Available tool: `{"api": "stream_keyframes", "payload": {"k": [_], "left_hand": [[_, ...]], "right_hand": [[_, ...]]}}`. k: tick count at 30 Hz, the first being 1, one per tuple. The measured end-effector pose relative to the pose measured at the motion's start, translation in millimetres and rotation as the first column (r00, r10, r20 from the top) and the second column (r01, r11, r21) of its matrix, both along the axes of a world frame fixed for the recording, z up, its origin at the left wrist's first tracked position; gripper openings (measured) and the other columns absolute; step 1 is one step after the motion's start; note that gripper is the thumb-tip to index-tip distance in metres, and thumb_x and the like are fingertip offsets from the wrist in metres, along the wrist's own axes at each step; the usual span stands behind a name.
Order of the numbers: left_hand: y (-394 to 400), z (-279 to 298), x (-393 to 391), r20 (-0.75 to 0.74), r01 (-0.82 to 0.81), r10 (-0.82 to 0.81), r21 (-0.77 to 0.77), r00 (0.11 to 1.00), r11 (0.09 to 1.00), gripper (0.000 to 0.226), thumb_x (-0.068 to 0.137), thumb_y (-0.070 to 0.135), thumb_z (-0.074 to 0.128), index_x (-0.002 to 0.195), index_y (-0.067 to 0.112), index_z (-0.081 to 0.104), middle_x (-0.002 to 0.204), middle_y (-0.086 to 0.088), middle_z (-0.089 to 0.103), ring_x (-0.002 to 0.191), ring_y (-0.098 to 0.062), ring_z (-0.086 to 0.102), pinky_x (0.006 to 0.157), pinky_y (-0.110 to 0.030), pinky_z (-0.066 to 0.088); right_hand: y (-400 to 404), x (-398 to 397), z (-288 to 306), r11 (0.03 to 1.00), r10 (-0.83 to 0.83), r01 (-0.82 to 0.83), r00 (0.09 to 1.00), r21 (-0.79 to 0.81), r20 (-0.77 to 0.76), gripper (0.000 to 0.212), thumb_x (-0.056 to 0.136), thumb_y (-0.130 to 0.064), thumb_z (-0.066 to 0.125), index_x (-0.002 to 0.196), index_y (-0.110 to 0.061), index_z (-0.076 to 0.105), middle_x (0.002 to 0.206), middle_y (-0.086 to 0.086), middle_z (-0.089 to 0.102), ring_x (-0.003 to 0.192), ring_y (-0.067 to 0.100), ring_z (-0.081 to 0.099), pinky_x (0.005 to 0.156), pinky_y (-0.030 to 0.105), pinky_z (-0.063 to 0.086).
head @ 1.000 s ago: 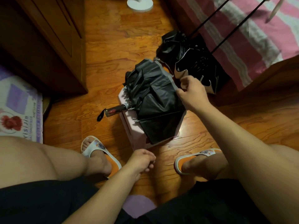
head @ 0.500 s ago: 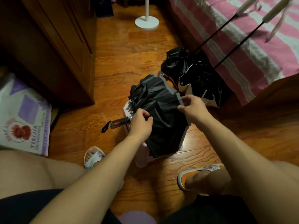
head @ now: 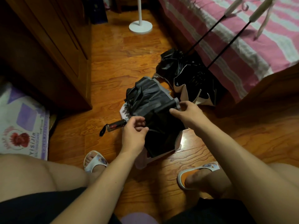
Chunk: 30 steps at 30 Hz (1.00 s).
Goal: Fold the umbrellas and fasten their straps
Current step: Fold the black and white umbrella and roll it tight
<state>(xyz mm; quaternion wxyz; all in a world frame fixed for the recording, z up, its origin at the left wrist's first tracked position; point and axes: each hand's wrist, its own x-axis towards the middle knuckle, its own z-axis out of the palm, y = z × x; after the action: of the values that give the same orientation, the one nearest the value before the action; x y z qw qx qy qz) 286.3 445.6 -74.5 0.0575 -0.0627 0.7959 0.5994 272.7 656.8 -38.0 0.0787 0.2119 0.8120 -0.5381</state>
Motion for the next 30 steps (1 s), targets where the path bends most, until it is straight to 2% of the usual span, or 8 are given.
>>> {"api": "stream_keyframes", "payload": {"k": [3, 8, 11, 14, 19, 23, 26, 30], "left_hand": [[-3.0, 3.1, 2.8, -0.051, 0.126, -0.128, -0.037, 0.990, 0.991, 0.065, 0.096, -0.003, 0.062, 0.145, 0.039, 0.052, 0.119, 0.025, 0.055, 0.069, 0.001, 0.055, 0.080, -0.019, 0.055], [-13.0, 2.6, 2.4, 0.017, 0.261, -0.261, -0.064, 0.965, 0.963, 0.088, 0.096, -0.002, 0.061, 0.152, 0.056, 0.026, 0.065, 0.009, 0.047, 0.062, -0.006, 0.051, 0.079, -0.018, 0.050], [-16.8, -1.5, 2.0, 0.013, 0.230, -0.230, -0.058, 0.973, 0.971, 0.091, 0.093, -0.003, 0.065, 0.154, 0.053, 0.025, 0.078, 0.019, 0.060, 0.072, -0.013, 0.062, 0.088, -0.024, 0.052], [-17.3, -2.1, 6.3, -0.025, 0.146, -0.146, 0.016, 0.989, 0.989, 0.084, 0.092, -0.004, 0.067, 0.154, 0.042, 0.034, 0.126, 0.013, 0.059, 0.085, -0.014, 0.068, 0.088, -0.027, 0.054], [-12.8, 0.4, 25.1, -0.076, 0.120, -0.120, -0.012, 0.990, 0.993, 0.068, 0.091, -0.001, 0.068, 0.135, 0.048, 0.051, 0.096, 0.009, 0.067, 0.101, -0.004, 0.064, 0.096, -0.029, 0.052], [-5.8, 6.4, 29.5, -0.049, 0.156, -0.155, 0.026, 0.987, 0.987, 0.063, 0.093, 0.016, 0.072, 0.142, 0.047, 0.047, 0.118, 0.014, 0.058, 0.112, -0.002, 0.058, 0.088, -0.020, 0.053], [-0.3, 15.7, 24.2, -0.068, 0.099, -0.096, 0.045, 0.993, 0.994, 0.057, 0.096, 0.021, 0.069, 0.144, 0.043, 0.048, 0.119, 0.012, 0.060, 0.106, -0.002, 0.061, 0.089, -0.021, 0.054], [0.7, 24.7, 23.5, -0.186, -0.039, 0.052, 0.071, 0.981, 0.997, 0.027, 0.093, 0.007, 0.071, 0.113, 0.025, 0.073, 0.097, 0.008, 0.073, 0.096, -0.003, 0.069, 0.095, -0.035, 0.057]], "right_hand": [[1.4, -0.2, 6.5, 0.999, -0.018, 0.014, 0.993, -0.039, -0.114, 0.067, 0.089, -0.032, 0.077, 0.149, -0.023, 0.047, 0.127, 0.002, 0.063, 0.117, 0.018, 0.061, 0.094, 0.030, 0.053], [2.2, 2.6, 18.1, 0.992, -0.050, 0.028, 0.984, -0.126, -0.170, 0.060, 0.093, -0.035, 0.073, 0.147, -0.026, 0.050, 0.109, 0.001, 0.067, 0.103, 0.019, 0.067, 0.088, 0.030, 0.056], [1.8, 5.9, 20.9, 0.985, -0.034, -0.006, 0.973, -0.173, -0.229, 0.046, 0.097, -0.022, 0.068, 0.142, -0.023, 0.056, 0.088, 0.000, 0.067, 0.095, 0.019, 0.070, 0.091, 0.034, 0.057], [8.5, 5.2, 21.3, 0.970, -0.133, 0.078, 0.962, -0.229, -0.237, 0.033, 0.098, -0.016, 0.066, 0.130, -0.023, 0.065, 0.096, 0.005, 0.071, 0.099, 0.019, 0.071, 0.091, 0.036, 0.058], [14.3, 6.8, 16.9, 0.969, -0.191, 0.155, 0.963, -0.190, -0.190, 0.020, 0.097, -0.019, 0.067, 0.115, -0.026, 0.073, 0.115, 0.003, 0.067, 0.112, 0.022, 0.063, 0.094, 0.040, 0.056], [10.7, 8.1, 19.0, 0.966, -0.162, 0.123, 0.974, -0.228, -0.159, 0.014, 0.099, -0.021, 0.064, 0.107, -0.024, 0.074, 0.112, 0.005, 0.070, 0.110, 0.025, 0.065, 0.090, 0.041, 0.056], [9.3, 10.2, 21.0, 0.970, -0.146, 0.107, 0.974, -0.219, -0.173, 0.013, 0.101, -0.019, 0.062, 0.106, -0.021, 0.074, 0.108, 0.006, 0.071, 0.105, 0.023, 0.067, 0.082, 0.036, 0.054], [14.2, 12.8, 19.4, 0.964, -0.199, 0.165, 0.968, -0.208, -0.154, 0.013, 0.101, -0.018, 0.062, 0.105, -0.020, 0.073, 0.110, 0.005, 0.070, 0.108, 0.024, 0.066, 0.090, 0.039, 0.056]]}}
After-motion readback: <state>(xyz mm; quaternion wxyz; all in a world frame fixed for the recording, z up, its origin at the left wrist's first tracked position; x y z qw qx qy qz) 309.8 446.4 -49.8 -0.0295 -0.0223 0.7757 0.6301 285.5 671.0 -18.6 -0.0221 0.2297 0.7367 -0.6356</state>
